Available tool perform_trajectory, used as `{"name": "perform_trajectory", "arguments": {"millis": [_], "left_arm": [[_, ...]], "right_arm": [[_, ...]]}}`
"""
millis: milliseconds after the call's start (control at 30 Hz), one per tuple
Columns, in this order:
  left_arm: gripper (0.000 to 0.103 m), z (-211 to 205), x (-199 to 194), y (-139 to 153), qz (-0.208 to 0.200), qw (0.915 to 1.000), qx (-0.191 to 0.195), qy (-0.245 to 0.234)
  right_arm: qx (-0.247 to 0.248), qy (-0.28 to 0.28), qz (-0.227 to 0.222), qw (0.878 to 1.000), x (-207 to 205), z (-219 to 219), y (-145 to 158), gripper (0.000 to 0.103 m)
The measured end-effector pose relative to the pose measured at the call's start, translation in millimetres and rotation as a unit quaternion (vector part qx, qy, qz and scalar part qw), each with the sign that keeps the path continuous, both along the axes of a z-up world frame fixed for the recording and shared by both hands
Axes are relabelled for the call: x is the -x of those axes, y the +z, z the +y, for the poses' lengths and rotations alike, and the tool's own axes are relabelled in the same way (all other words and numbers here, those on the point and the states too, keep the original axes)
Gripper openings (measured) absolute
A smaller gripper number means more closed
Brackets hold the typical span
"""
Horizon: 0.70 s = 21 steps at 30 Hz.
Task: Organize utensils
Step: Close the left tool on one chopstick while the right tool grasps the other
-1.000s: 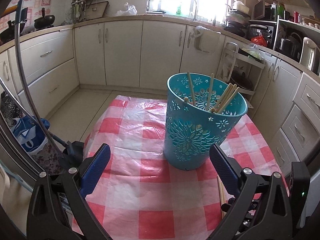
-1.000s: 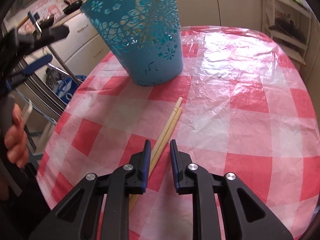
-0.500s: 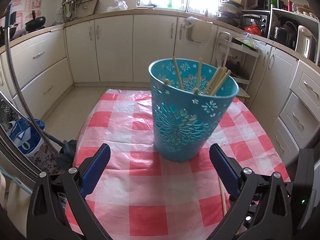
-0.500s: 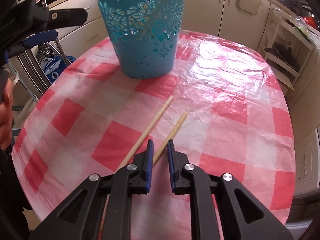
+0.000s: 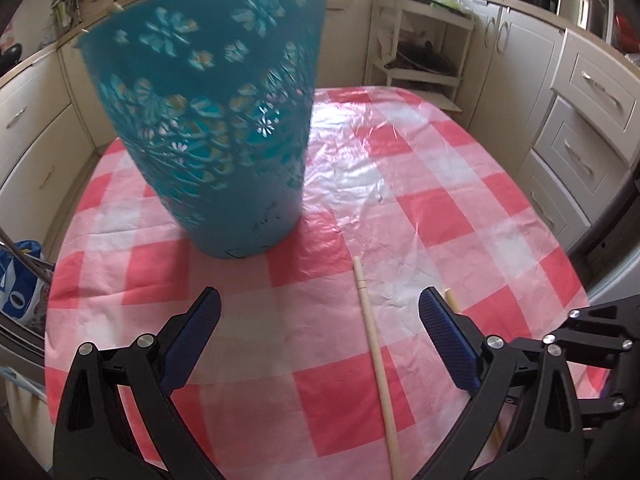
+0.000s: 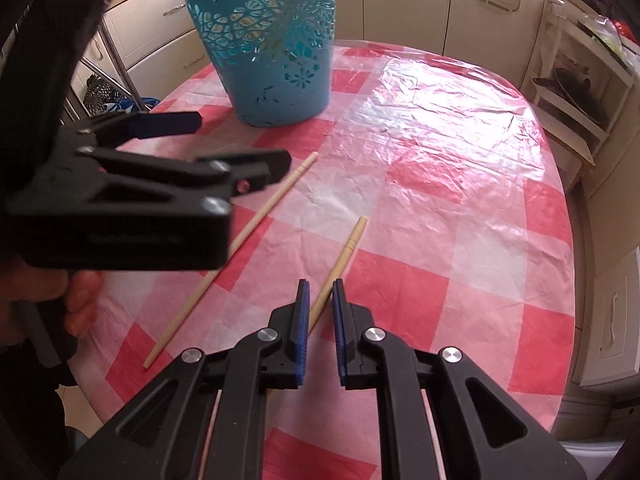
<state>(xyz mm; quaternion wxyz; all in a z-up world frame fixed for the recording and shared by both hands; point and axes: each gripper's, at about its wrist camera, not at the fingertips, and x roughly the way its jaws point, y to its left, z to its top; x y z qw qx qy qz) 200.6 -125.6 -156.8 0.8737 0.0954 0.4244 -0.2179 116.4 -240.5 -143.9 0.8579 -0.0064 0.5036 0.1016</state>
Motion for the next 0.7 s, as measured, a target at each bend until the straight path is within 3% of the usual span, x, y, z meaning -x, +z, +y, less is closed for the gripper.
{"name": "perform_trajectory", "arguments": {"millis": [100,200,233,267,333,400,567,700], "left_arm": [[0.089,-8,0,-12,0.005,0.9999,-0.010,-0.012],[0.063,-11,2,-19,0.010,0.9995,-0.017,-0.025],[0.037,-10,4,-17,0.008,0.9994,-0.002,-0.034],[0.023,-7,5,-16,0.008,0.9994,-0.001,-0.035],[0.011,3,5,-15,0.014,0.9996,0.008,-0.025],[0.006,21,6,-15,0.025,0.9994,0.024,-0.008],[0.005,68,26,-13,0.072,0.9942,0.076,0.025],[0.006,83,32,-14,0.084,0.9925,0.087,0.020]], "right_arm": [[-0.009,-0.003,0.000,1.000,3,-7,0,0.012],[-0.010,-0.003,-0.001,1.000,4,-8,0,0.012],[-0.008,-0.002,-0.001,1.000,4,-7,0,0.012],[-0.008,-0.002,-0.001,1.000,5,-4,1,0.012],[-0.010,0.001,-0.002,1.000,3,0,0,0.012],[-0.009,0.008,-0.002,1.000,2,6,0,0.012],[-0.019,0.051,0.004,0.999,1,31,0,0.013],[-0.029,0.035,0.002,0.999,-2,32,1,0.013]]}}
